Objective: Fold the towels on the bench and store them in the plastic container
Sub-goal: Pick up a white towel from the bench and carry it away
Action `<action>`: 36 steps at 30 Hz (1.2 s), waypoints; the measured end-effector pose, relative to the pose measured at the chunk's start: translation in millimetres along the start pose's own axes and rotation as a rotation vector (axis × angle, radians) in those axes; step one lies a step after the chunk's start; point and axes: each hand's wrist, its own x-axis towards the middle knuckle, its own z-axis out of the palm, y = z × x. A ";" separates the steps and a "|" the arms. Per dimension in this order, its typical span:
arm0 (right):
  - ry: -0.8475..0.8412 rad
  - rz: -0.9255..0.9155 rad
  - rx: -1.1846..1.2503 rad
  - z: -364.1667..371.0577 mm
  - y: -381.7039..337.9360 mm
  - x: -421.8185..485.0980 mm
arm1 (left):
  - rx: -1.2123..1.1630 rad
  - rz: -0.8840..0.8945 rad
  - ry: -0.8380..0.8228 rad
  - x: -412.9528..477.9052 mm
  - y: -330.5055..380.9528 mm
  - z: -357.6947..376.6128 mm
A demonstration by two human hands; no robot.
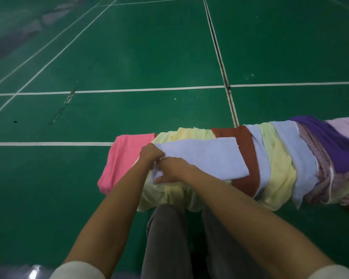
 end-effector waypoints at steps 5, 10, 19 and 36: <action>0.132 0.023 -0.309 37.0 -27.7 -3.5 | -0.007 0.011 -0.006 -3.3 9.8 3.0; 0.224 0.041 -0.278 32.6 -31.4 -5.4 | -0.352 -0.106 -0.036 -0.5 4.5 8.7; 0.235 0.369 0.485 -2.4 -10.8 -18.3 | -0.527 -0.081 -0.020 -19.5 30.8 -8.0; 0.205 0.530 0.941 -49.8 33.0 -72.2 | -0.469 0.124 0.046 -41.4 103.2 -0.5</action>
